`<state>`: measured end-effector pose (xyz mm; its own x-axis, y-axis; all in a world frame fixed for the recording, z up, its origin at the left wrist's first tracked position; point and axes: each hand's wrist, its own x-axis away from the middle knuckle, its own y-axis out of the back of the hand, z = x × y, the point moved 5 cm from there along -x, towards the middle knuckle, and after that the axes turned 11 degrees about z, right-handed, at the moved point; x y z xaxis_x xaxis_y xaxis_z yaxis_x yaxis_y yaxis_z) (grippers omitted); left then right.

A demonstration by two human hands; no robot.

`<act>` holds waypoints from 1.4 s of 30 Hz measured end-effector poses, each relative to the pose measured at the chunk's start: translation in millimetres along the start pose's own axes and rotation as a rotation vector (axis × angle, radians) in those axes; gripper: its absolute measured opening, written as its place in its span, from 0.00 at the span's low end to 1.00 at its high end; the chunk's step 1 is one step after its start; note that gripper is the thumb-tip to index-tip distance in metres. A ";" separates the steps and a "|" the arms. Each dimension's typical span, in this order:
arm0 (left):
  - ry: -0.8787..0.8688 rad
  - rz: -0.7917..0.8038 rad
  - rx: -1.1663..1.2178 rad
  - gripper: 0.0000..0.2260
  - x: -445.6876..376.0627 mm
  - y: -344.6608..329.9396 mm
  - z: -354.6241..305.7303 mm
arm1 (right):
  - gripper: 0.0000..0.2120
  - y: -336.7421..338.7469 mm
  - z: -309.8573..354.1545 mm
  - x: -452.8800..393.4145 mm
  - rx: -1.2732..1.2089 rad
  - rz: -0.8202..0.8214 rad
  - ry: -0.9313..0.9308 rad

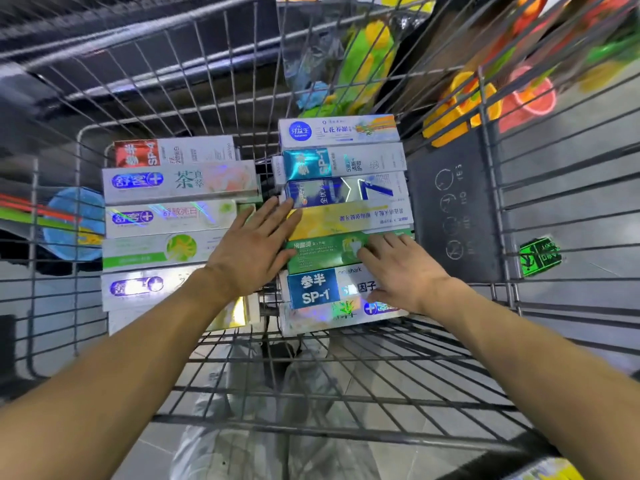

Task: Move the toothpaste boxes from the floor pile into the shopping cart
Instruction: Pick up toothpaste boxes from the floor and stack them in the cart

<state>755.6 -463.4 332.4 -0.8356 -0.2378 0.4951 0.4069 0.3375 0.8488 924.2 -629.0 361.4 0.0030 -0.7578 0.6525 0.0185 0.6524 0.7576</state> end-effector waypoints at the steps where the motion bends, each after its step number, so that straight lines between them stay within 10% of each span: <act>1: 0.002 0.008 0.000 0.30 4.0 3.9 -0.4 | 0.33 5.4 -2.8 2.0 -0.031 0.028 -0.028; 19: 0.550 -0.318 0.065 0.43 360.0 230.3 84.8 | 0.34 336.0 166.9 98.0 -0.187 -0.511 -0.043; 31: 1.238 -0.613 0.387 0.41 804.4 40.0 182.3 | 0.40 437.0 603.6 46.6 -0.009 -0.487 0.589; 42: 1.581 -0.548 0.683 0.42 944.3 -120.7 205.8 | 0.43 418.4 866.1 1.0 0.137 -0.256 0.872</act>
<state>-158.6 -541.3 659.3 0.4605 -0.8514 0.2511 -0.3134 0.1087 0.9434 66.0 -348.3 692.9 0.7690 -0.5825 0.2634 0.0042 0.4167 0.9090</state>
